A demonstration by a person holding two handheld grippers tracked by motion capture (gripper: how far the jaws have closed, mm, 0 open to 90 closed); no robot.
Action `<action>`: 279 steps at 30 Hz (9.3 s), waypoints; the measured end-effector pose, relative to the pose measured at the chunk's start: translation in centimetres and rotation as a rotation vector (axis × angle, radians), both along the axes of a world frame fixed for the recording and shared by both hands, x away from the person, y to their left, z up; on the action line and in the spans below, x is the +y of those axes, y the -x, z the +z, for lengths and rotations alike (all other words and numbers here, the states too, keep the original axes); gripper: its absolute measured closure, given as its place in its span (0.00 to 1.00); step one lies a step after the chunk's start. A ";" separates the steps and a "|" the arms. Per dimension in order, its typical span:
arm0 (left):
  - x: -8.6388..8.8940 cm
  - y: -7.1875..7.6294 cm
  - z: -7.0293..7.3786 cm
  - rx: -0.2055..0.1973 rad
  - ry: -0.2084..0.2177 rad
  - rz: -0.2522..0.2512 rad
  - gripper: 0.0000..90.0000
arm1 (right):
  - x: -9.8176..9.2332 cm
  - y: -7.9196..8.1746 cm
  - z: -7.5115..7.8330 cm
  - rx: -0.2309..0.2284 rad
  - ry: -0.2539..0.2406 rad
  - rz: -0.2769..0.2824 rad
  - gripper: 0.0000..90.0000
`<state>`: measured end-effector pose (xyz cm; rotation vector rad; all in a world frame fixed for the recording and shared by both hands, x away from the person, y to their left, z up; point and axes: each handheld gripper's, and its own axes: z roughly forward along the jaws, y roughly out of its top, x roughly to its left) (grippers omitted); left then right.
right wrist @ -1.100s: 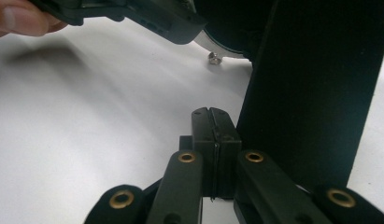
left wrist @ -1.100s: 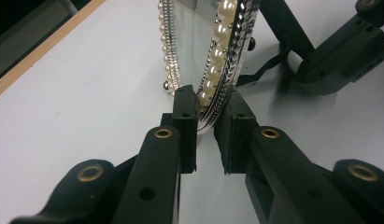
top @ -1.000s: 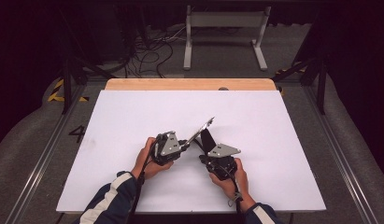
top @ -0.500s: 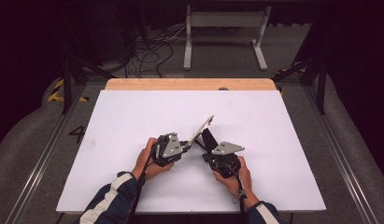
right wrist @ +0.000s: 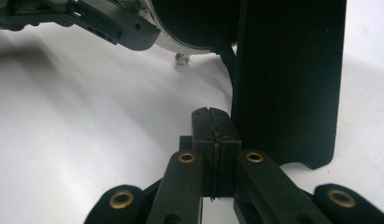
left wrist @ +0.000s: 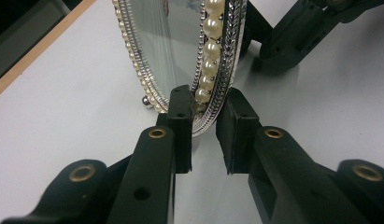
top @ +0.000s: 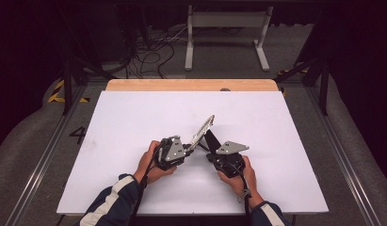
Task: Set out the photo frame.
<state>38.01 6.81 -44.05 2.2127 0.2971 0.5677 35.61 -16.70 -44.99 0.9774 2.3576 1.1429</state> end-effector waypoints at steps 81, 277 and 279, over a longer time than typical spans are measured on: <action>-2.4 1.6 0.1 0.037 0.046 -0.016 0.83 | -4.0 -2.2 -0.9 0.053 0.034 -0.056 1.00; 1.2 -6.8 -0.5 0.281 0.236 0.029 0.59 | -2.7 1.0 2.9 -0.142 -0.239 -0.117 0.92; 1.2 -6.8 -0.5 0.282 0.232 0.031 0.60 | -2.8 0.9 2.9 -0.142 -0.244 -0.117 0.92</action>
